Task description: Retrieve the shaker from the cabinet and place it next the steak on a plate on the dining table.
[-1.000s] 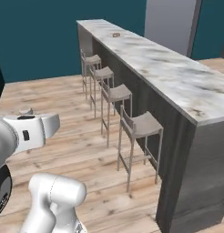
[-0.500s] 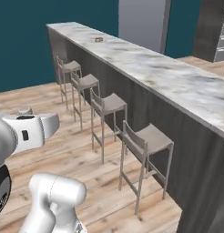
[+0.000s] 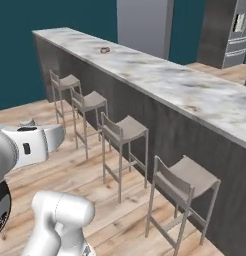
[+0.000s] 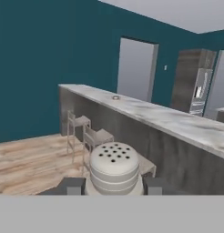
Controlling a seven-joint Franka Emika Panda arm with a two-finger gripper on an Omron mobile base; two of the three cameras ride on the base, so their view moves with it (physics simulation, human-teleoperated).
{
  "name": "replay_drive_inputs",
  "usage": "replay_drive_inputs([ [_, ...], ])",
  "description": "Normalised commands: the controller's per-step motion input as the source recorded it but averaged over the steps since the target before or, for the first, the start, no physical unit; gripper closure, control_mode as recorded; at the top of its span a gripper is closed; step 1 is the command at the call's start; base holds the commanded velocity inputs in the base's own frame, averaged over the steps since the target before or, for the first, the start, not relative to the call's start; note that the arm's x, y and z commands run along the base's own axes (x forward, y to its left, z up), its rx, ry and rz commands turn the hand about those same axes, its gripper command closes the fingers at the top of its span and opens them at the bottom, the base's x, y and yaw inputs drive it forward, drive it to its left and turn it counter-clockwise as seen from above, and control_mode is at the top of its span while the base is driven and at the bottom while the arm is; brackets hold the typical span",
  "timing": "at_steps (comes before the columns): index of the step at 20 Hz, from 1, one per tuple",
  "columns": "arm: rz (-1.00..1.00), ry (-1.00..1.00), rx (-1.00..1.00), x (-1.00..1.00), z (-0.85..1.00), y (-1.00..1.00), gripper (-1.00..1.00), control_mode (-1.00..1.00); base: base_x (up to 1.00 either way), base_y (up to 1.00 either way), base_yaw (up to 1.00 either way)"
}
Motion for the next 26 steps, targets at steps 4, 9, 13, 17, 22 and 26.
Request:
replay_drive_inputs([
  [4, 0.0, 0.0, 0.0, 0.0, 0.0, 0.0, 1.0, 1.0, 0.72, 1.0, -0.24],
  [9, 0.0, 0.0, 0.0, 0.0, 0.0, 0.0, 1.0, 1.0, 0.75, 1.0, -0.26],
  [13, 0.0, 0.0, 0.0, 0.0, 0.0, 0.0, 1.0, 1.0, 0.75, 1.0, -0.29],
  [17, 0.0, 0.0, 0.0, 0.0, 0.0, 0.0, 1.0, 1.0, 0.76, 1.0, -0.3],
  [22, 0.0, 0.0, 0.0, 0.0, 0.0, 0.0, 1.0, 1.0, 0.76, 1.0, -0.3],
  [26, 0.0, 0.0, 0.0, 0.0, 0.0, 0.0, 1.0, 1.0, 0.75, 1.0, -0.3],
])
